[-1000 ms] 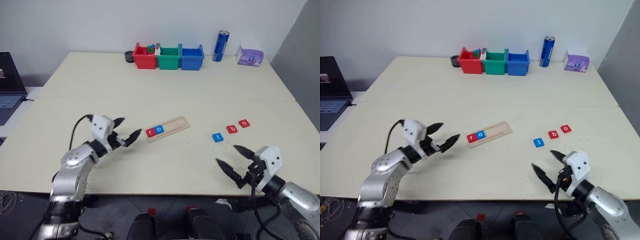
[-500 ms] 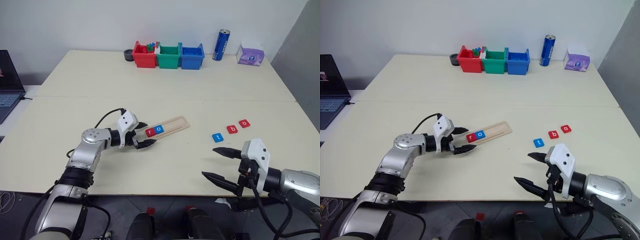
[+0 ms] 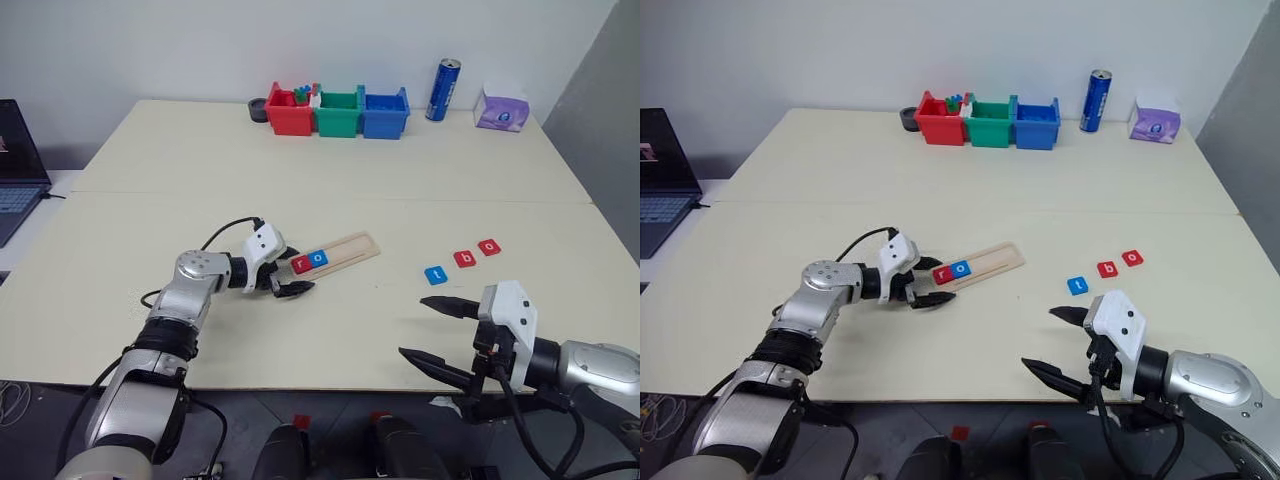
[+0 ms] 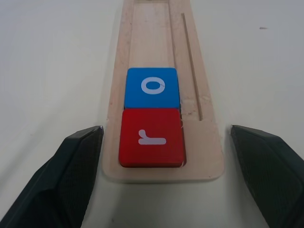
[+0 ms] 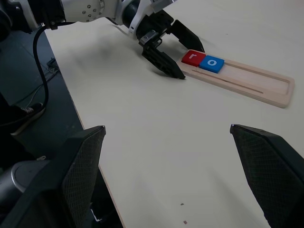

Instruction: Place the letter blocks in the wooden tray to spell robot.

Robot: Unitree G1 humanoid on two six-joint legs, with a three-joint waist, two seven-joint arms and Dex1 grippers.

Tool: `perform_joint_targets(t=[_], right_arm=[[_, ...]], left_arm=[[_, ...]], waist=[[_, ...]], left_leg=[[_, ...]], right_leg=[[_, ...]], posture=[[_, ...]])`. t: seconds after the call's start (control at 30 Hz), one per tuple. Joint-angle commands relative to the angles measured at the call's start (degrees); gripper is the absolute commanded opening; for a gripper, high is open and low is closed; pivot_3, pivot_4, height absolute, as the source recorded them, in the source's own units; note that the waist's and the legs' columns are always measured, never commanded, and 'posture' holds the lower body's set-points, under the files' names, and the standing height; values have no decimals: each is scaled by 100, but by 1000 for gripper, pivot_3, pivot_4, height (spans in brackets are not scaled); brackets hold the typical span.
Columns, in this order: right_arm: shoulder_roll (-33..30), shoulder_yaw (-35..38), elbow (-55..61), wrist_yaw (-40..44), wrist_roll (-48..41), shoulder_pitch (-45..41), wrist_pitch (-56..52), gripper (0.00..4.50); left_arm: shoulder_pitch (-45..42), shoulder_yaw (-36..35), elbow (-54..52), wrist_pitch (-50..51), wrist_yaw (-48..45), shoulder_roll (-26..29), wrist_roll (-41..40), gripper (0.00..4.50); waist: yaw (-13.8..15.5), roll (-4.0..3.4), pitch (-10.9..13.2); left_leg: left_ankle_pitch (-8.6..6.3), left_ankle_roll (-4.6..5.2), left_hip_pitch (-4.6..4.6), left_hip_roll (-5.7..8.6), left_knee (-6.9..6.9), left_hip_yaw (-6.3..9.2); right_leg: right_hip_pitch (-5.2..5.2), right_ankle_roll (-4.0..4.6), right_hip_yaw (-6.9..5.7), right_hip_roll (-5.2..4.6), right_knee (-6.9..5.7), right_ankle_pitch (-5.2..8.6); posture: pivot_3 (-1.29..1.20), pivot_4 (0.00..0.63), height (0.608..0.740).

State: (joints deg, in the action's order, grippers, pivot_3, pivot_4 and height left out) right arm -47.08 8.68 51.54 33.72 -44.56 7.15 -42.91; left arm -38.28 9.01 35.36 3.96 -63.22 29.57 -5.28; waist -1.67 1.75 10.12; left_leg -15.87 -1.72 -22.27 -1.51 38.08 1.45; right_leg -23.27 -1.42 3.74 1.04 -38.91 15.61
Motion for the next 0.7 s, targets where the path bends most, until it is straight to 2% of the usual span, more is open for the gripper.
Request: perform_joint_targets(t=[0.03, 0.4, 0.43, 0.53, 0.7], right_arm=[[-11, 9, 234, -49, -124, -126, 9, 4465], [-40, -83, 283, -199, -352, -424, -168, 4465], [-39, -83, 278, -204, -377, -459, -182, 4500], [-15, -69, 269, -234, -468, -527, -213, 4500], [-63, -62, 230, -207, -426, -504, -180, 4500]], left_arm=[[-210, 37, 171, -155, -21, -26, 132, 4500], [-370, 181, 709, -222, -158, -95, 373, 4500], [-398, 186, 771, -212, -141, -97, 395, 4110], [-450, 228, 866, -204, -192, -74, 451, 3374], [-430, 308, 722, -202, -400, -25, 503, 3380]], waist=[[0, 0, 0], [0, 1, -2], [0, 1, -2], [-1, 2, -3], [0, 2, -5]], left_leg=[[0, 0, 0, 0, 0, -1], [0, 0, 2, 0, 2, -1], [0, 0, 3, 0, 2, 0], [0, 0, 3, 1, 2, 1], [0, 0, 5, 0, 2, 0]], right_leg=[[0, 0, 0, 0, 0, 0], [1, 0, 0, 0, -5, 0], [1, 0, 0, 0, -5, 0], [2, 0, -1, 0, -5, 0], [3, 0, -1, 0, -7, 0]], posture=[[0, 150, 740], [0, 150, 740], [0, 150, 740], [0, 150, 740], [0, 150, 740]])
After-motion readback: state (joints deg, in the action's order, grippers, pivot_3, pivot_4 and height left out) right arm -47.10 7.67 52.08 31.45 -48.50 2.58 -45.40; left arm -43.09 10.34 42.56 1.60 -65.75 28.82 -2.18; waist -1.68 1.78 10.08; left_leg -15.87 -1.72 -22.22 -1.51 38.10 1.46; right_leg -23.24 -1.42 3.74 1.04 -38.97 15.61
